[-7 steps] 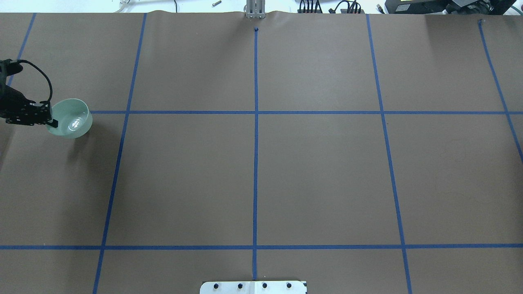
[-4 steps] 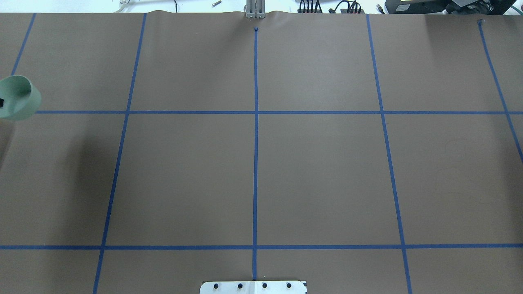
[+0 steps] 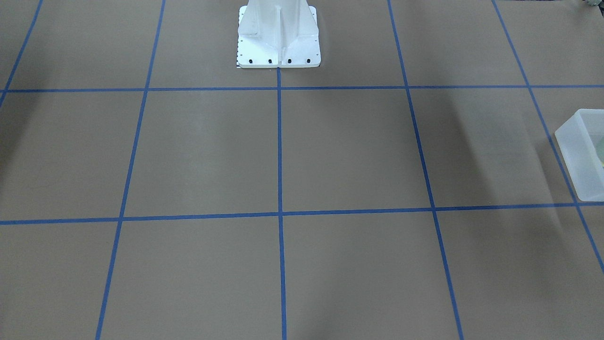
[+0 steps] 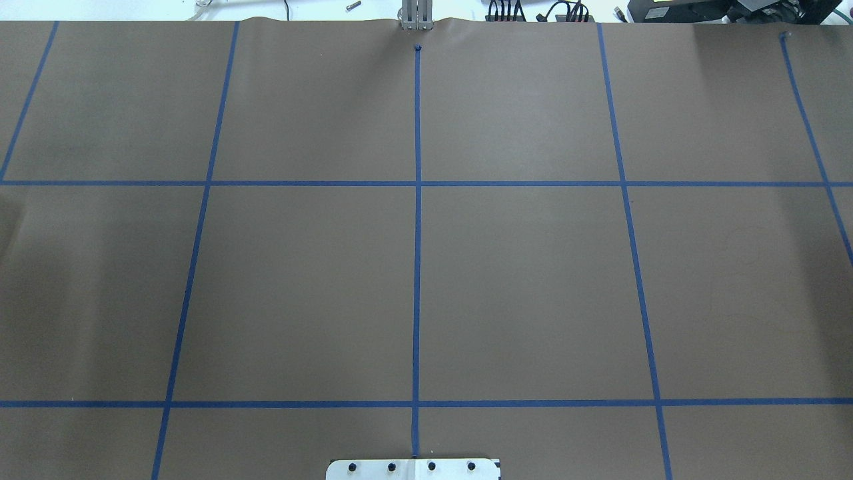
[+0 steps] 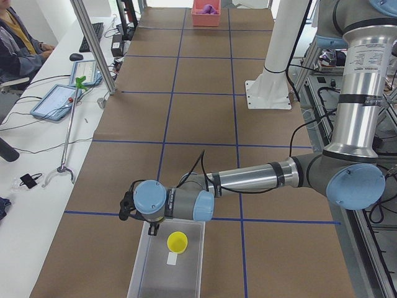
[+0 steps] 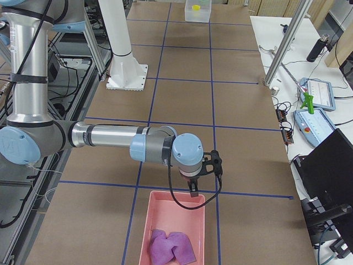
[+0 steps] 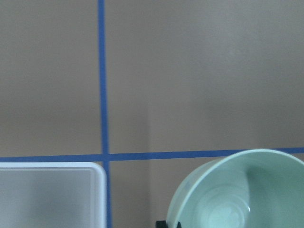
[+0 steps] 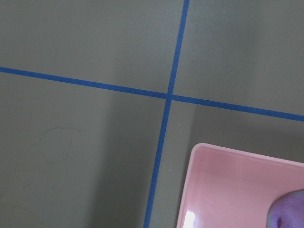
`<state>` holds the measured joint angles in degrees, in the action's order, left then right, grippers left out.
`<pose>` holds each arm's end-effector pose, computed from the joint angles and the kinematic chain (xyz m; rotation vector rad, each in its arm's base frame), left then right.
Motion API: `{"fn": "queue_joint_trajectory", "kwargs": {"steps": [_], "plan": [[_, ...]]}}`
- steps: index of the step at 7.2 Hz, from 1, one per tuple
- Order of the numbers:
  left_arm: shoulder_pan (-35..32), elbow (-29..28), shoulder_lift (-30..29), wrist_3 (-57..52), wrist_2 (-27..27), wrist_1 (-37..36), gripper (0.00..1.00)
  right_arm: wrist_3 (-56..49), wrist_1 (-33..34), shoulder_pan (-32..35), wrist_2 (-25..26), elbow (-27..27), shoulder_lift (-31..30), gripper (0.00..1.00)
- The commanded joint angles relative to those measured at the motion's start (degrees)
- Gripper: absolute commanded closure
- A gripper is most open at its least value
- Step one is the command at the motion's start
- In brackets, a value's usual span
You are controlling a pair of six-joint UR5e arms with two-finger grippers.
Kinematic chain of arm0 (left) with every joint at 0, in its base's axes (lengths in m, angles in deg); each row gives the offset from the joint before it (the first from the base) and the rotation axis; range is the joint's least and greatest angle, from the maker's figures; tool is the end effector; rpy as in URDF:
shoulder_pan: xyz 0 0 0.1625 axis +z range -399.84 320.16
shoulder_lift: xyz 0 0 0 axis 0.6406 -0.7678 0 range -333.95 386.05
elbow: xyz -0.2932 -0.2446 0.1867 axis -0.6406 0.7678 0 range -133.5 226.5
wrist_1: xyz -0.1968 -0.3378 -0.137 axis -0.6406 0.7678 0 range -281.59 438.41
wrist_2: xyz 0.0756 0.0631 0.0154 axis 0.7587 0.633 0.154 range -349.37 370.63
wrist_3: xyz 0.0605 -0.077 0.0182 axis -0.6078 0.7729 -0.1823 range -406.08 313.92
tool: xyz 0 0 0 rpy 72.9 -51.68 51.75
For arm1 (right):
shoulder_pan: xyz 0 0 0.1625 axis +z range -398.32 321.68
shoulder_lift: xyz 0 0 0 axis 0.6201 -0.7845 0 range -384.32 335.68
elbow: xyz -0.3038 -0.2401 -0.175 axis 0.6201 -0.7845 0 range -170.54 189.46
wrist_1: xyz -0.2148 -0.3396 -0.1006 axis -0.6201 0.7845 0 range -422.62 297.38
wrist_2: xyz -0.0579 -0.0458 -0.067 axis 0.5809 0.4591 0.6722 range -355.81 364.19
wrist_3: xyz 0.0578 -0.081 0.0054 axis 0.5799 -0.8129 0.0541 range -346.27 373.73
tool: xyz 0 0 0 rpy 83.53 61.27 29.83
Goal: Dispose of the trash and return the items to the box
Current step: 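Lift the green bowl with the left gripper and lower it into the clear bin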
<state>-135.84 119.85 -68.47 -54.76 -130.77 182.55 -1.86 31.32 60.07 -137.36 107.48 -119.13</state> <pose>-0.1093 -0.5101 0.7272 0.1470 0.8857 0.0594 0.1210 -0.4419 0.6272 0.1752 -0.8831 -0.1114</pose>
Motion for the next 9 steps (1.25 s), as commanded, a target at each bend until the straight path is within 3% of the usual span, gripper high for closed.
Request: {"fn": "queue_joint_trajectory", "kwargs": {"steps": [1,3,6,9], "plan": [[-3.04,-12.2,-3.71,-6.17,5.16,0.26,1.0,4.86,0.01,-3.28,0.22,2.35,-0.03,0.0],[-5.5,-25.3,-8.38,-4.78,7.45,3.93,1.0,4.96,-0.08,-3.99,0.31,2.26,-0.47,0.0],[-5.51,-28.25,-8.66,8.55,7.28,8.7,1.0,4.87,-0.08,-4.17,0.49,2.44,-0.73,0.0],[-5.43,-30.53,-8.84,11.49,7.28,10.11,1.0,5.04,-0.08,-4.17,0.4,2.88,-0.73,0.0]]}}
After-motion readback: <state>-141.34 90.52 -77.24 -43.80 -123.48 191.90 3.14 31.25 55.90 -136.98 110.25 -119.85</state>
